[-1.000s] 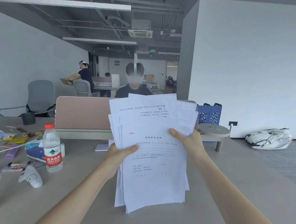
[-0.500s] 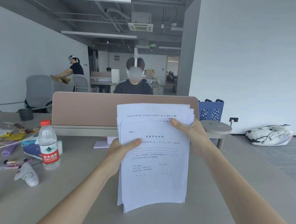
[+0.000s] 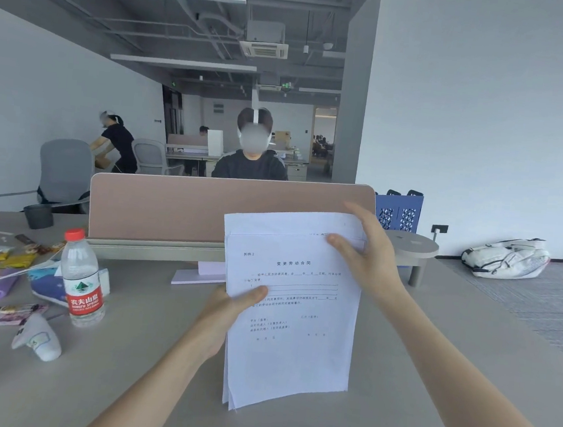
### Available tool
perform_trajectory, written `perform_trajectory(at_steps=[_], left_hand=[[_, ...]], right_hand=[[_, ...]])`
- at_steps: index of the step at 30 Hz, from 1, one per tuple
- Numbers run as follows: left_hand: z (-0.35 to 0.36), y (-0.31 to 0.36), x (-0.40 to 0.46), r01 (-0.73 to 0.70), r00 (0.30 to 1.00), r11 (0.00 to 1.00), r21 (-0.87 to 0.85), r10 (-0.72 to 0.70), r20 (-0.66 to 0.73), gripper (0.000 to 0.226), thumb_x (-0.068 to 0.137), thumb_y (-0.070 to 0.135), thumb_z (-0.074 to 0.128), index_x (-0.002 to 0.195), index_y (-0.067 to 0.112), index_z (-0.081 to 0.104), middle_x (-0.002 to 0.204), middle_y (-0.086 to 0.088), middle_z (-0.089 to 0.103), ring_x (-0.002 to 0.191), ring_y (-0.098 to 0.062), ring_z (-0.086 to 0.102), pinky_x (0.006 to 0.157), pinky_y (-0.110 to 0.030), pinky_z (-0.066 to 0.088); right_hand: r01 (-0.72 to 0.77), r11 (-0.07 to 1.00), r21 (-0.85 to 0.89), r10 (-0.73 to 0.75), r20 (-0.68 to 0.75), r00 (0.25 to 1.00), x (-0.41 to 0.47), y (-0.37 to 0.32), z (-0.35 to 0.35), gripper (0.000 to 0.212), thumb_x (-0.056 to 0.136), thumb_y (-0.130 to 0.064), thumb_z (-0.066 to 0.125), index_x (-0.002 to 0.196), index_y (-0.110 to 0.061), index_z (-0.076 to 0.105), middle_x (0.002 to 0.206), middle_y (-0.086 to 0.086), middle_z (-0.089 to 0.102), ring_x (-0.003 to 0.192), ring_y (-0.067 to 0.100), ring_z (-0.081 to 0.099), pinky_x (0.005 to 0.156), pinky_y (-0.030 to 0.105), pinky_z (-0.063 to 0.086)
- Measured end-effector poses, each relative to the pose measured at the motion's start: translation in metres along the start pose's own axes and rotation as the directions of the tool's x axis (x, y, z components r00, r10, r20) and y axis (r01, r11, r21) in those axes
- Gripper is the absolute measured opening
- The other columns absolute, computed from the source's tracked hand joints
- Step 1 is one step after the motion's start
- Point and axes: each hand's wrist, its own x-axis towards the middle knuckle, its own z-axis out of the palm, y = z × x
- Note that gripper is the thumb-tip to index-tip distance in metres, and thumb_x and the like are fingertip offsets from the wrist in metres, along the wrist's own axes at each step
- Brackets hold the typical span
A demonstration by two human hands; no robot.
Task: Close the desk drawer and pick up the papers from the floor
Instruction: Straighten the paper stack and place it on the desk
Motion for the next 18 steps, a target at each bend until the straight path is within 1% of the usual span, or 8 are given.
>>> perform_trajectory(at_steps=[2,4,6,8,10,12,15,18], left_hand=[[-0.001,-0.005,-0.002,0.01,1.0,1.0,0.002,-0.01,-0.005,0.034,0.079,0.019,0.078,0.113,0.015,0.073,0.115,-0.006,0.076,0.106,-0.024,0.073,0.096,-0.044,0.054],[-0.002,-0.008,-0.004,0.022,1.0,1.0,0.001,-0.022,0.003,0.031,0.082,0.016,0.076,0.112,0.014,0.074,0.113,-0.006,0.077,0.105,-0.024,0.073,0.095,-0.043,0.054],[-0.003,-0.01,-0.006,0.024,1.0,1.0,0.017,-0.024,0.007,0.026,0.084,0.013,0.073,0.11,0.014,0.074,0.111,-0.004,0.078,0.104,-0.023,0.074,0.091,-0.04,0.055],[-0.002,-0.012,-0.006,0.016,1.0,0.998,0.053,-0.016,-0.004,0.025,0.085,0.012,0.073,0.109,0.014,0.075,0.109,-0.002,0.078,0.103,-0.021,0.074,0.09,-0.039,0.056],[-0.001,-0.015,-0.005,0.008,0.999,0.996,0.085,-0.004,-0.041,0.024,0.084,0.012,0.074,0.108,0.015,0.075,0.107,-0.001,0.079,0.102,-0.02,0.074,0.09,-0.039,0.056],[0.001,-0.015,-0.003,-0.01,0.995,0.995,0.104,0.02,-0.094,0.02,0.084,0.012,0.074,0.103,0.017,0.076,0.103,0.001,0.08,0.098,-0.019,0.075,0.088,-0.038,0.058],[0.005,-0.012,0.0,-0.033,0.987,0.994,0.105,0.049,-0.151,0.013,0.083,0.013,0.075,0.095,0.02,0.076,0.093,0.007,0.081,0.089,-0.013,0.077,0.075,-0.031,0.058],[0.007,-0.007,0.002,-0.034,0.988,0.994,0.104,0.049,-0.143,0.014,0.082,0.01,0.076,0.092,0.021,0.076,0.091,0.007,0.081,0.086,-0.013,0.077,0.076,-0.031,0.058]], right_hand=[[0.009,0.999,-0.046,-0.009,-0.008,1.0,-0.002,0.004,0.002,0.035,0.089,-0.025,0.072,0.12,-0.037,0.064,0.12,-0.005,0.065,0.104,-0.019,0.05,0.09,-0.003,0.031],[-0.007,1.0,-0.026,0.006,-0.012,1.0,-0.005,0.006,0.002,0.022,0.088,-0.024,0.073,0.105,-0.037,0.068,0.112,-0.001,0.067,0.1,-0.016,0.055,0.087,-0.001,0.035],[-0.037,0.999,0.003,0.037,-0.004,0.999,-0.007,0.008,0.003,0.017,0.087,-0.024,0.074,0.097,-0.036,0.067,0.109,-0.003,0.068,0.099,-0.013,0.057,0.092,0.008,0.041],[-0.111,0.991,0.07,0.111,0.001,0.994,-0.008,0.01,0.004,0.021,0.087,-0.027,0.075,0.105,-0.033,0.066,0.115,-0.008,0.066,0.104,-0.011,0.056,0.099,0.021,0.044],[-0.227,0.948,0.222,0.228,0.021,0.973,-0.012,0.012,0.005,0.048,0.084,-0.031,0.078,0.127,-0.033,0.055,0.131,-0.02,0.057,0.118,-0.011,0.049,0.103,0.022,0.041],[-0.351,0.843,0.408,0.35,0.08,0.933,-0.02,0.014,0.005,0.069,0.078,-0.037,0.081,0.136,-0.04,0.044,0.139,-0.027,0.049,0.129,-0.006,0.047,0.104,0.026,0.042],[-0.467,0.719,0.515,0.413,0.223,0.883,-0.039,0.025,0.01,0.058,0.079,-0.023,0.083,0.129,-0.03,0.055,0.13,-0.003,0.068,0.115,0.017,0.069,0.097,0.044,0.055],[-0.495,0.73,0.472,0.435,0.238,0.868,-0.049,0.029,0.015,0.04,0.081,-0.016,0.082,0.117,-0.02,0.067,0.117,0.002,0.076,0.106,0.023,0.074,0.096,0.051,0.056]])
